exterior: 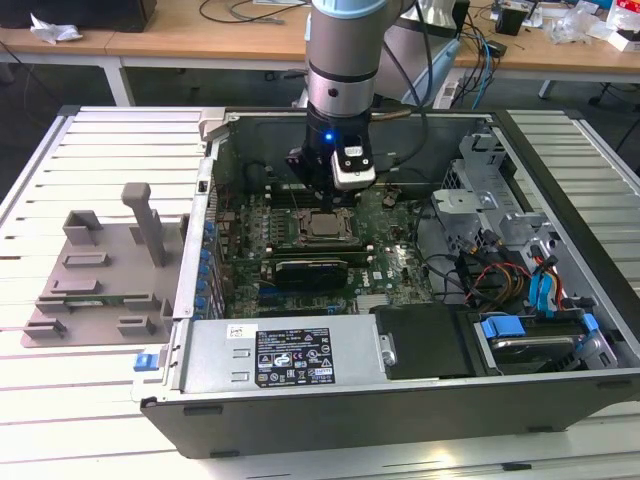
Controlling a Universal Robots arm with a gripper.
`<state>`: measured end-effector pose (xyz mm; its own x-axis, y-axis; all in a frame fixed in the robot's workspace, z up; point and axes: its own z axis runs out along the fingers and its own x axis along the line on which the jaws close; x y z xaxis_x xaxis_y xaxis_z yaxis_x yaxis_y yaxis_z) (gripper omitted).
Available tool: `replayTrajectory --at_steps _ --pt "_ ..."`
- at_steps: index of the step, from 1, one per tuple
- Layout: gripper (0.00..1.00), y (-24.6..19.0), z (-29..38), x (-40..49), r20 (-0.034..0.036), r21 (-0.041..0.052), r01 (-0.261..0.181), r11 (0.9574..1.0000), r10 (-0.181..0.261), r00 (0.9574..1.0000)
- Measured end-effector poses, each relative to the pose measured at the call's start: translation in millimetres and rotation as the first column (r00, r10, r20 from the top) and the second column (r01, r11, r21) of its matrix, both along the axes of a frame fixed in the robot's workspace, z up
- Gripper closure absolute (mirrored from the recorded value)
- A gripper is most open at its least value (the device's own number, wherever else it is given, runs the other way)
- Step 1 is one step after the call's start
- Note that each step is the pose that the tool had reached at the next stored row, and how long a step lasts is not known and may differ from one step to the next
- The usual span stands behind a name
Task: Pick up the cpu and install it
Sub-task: 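Close the cpu cover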
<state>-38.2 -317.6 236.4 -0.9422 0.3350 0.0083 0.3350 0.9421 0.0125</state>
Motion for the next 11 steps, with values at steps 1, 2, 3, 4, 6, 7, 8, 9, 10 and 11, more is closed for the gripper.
replayTrajectory --at_steps 1,2,3,4,6,7,8,9,10,11 --pt "0.89 0.0 0.0 0.0 0.0 0.0 -0.019 0.9998 0.019 0.9998" --pt "0.89 0.0 0.0 0.0 0.0 0.0 -0.06 0.9982 0.06 0.9982" --pt "0.89 0.0 0.0 0.0 0.0 0.0 -0.092 0.9957 0.092 0.9957" --pt "0.89 0.0 -0.1 0.0 0.0 0.0 -0.119 0.9929 0.119 0.9929" --pt "0.89 0.0 -0.1 0.0 0.0001 0.0 -0.173 0.9849 0.173 0.9849" --pt "0.89 0.0 -0.1 0.0 0.0 0.0 -0.203 0.9792 0.203 0.9792" --pt "0.89 0.0 -0.2 0.0 0.0 0.0 -0.27 0.9628 0.27 0.9628" --pt "0.89 0.0 -0.3 0.0 0.0 0.0 -0.318 0.9482 0.318 0.9482" --pt "0.89 0.0 -0.4 0.0 0.0 0.0 -0.359 0.9333 0.359 0.9333" --pt "0.89 0.0 -0.6 0.0 0.0 0.0 -0.408 0.9131 0.408 0.9131"
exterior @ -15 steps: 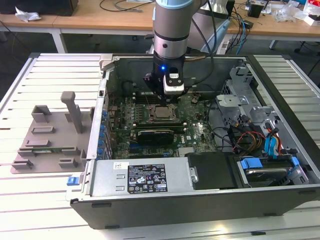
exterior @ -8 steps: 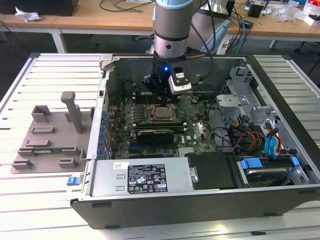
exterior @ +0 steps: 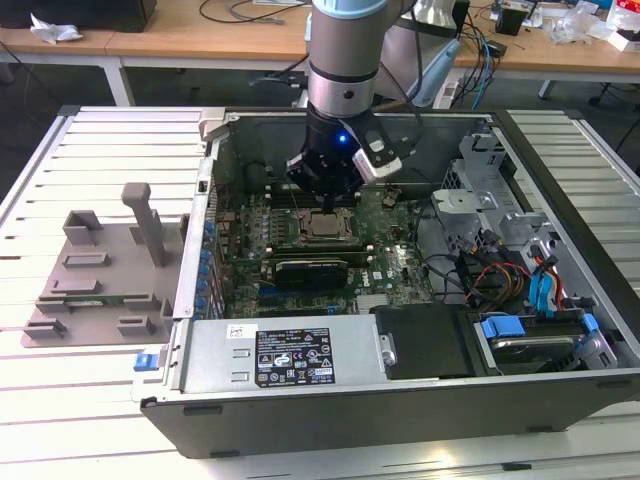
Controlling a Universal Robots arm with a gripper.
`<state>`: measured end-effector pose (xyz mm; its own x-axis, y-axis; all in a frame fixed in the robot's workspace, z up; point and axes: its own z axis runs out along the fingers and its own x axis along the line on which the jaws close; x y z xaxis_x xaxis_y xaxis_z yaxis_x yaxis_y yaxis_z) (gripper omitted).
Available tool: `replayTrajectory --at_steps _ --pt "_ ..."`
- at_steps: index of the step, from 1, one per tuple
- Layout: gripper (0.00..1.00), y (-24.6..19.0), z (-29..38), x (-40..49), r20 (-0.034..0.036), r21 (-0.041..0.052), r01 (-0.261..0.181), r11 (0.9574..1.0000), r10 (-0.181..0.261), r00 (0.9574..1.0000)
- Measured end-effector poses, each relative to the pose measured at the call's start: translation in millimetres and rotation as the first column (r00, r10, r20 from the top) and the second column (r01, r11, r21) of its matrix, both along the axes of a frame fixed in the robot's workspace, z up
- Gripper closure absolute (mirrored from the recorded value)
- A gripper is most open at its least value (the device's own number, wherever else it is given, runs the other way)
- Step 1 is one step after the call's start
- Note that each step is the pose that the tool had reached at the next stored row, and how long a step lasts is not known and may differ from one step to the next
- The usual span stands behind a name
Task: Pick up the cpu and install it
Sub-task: 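Close the cpu cover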
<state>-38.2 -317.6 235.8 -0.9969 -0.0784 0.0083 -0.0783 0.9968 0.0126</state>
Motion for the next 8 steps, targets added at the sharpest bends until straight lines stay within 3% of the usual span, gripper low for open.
replayTrajectory --at_steps 1,5,8 --pt "0.89 0.0 0.0 0.0 0.0 -0.0001 -0.03 0.9995 0.03 0.9995" --pt "0.89 0.1 -0.5 0.1 0.0001 -0.0007 -0.032 0.9995 0.032 0.9995" --pt "0.89 0.0 -2.4 -0.1 0.0011 -0.0073 -0.031 0.9995 0.031 0.9995"
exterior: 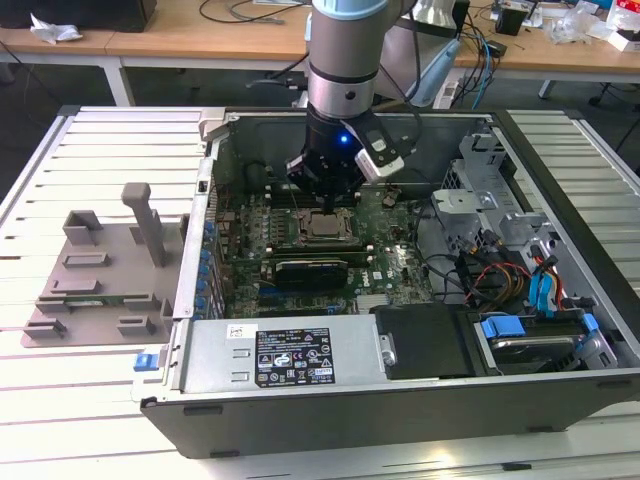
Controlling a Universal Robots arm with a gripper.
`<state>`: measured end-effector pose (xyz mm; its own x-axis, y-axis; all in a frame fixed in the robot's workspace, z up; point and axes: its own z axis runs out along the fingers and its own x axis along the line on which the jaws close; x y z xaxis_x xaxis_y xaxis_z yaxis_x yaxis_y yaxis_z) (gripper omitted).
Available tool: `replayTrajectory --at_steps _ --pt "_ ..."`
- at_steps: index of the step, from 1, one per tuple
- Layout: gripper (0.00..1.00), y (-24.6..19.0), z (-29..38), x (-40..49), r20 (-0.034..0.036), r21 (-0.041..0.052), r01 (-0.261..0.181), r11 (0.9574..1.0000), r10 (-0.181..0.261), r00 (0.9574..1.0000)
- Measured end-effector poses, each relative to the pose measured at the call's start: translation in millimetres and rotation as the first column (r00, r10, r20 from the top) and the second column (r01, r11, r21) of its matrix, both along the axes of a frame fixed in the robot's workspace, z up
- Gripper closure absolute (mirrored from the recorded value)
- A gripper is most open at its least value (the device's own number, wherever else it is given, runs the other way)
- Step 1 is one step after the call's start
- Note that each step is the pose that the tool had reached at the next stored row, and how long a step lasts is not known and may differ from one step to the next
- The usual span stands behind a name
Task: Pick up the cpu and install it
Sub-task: 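Close the cpu cover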
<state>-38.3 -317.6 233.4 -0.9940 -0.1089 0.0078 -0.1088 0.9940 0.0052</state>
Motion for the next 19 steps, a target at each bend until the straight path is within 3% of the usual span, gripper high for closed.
replayTrajectory --at_steps 5,8,11,19 --pt "0.89 -0.4 -1.9 -5.5 0.0046 -0.0027 0.005 1.0 -0.005 1.0" --pt "0.89 -3.0 -3.1 -7.6 0.0053 -0.0026 0.006 1.0 -0.006 1.0" --pt "0.89 -4.9 -7.3 -17.0 0.0093 -0.0027 0.006 1.0 -0.006 0.9999" --pt "0.89 -5.0 -17.6 -30.0 0.0118 -0.0026 0.006 1.0 -0.006 0.9999"
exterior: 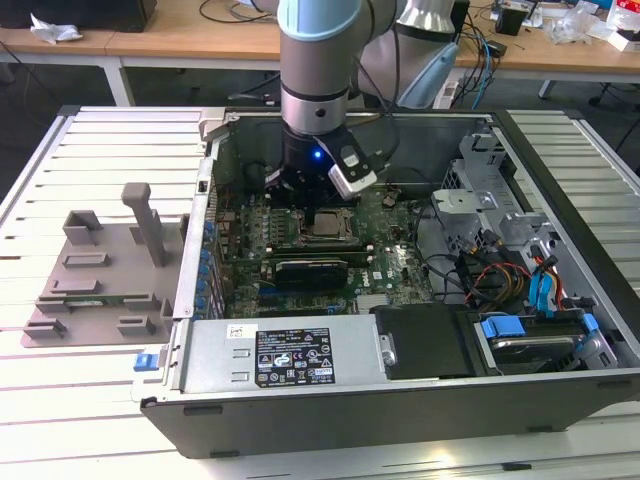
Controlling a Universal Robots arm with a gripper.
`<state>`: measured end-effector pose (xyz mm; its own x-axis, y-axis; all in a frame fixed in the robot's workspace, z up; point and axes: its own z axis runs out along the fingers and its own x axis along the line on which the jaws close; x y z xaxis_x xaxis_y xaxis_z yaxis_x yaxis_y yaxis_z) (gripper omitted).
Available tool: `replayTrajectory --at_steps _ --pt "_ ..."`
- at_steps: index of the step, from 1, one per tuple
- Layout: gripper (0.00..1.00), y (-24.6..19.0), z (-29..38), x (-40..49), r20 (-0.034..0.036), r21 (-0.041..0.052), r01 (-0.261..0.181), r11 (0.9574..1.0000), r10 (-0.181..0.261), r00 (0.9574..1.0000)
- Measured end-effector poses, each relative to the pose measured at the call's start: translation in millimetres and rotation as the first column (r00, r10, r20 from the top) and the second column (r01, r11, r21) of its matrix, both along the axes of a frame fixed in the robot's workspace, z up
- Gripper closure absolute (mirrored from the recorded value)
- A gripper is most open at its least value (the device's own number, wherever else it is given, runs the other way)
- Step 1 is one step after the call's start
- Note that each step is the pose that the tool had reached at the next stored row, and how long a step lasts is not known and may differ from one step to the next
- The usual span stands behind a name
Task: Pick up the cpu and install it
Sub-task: 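Close the cpu cover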
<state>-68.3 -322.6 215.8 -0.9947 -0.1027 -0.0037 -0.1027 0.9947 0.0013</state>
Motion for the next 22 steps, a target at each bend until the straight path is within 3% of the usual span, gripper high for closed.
replayTrajectory --at_steps 12,22 --pt "0.89 0.0 -10.9 -4.4 0.0001 0.002 0.0 1.0 0.0 1.0" --pt "0.89 -0.9 -11.8 -4.5 0.0 0.0019 0.0 1.0 0.0 1.0"
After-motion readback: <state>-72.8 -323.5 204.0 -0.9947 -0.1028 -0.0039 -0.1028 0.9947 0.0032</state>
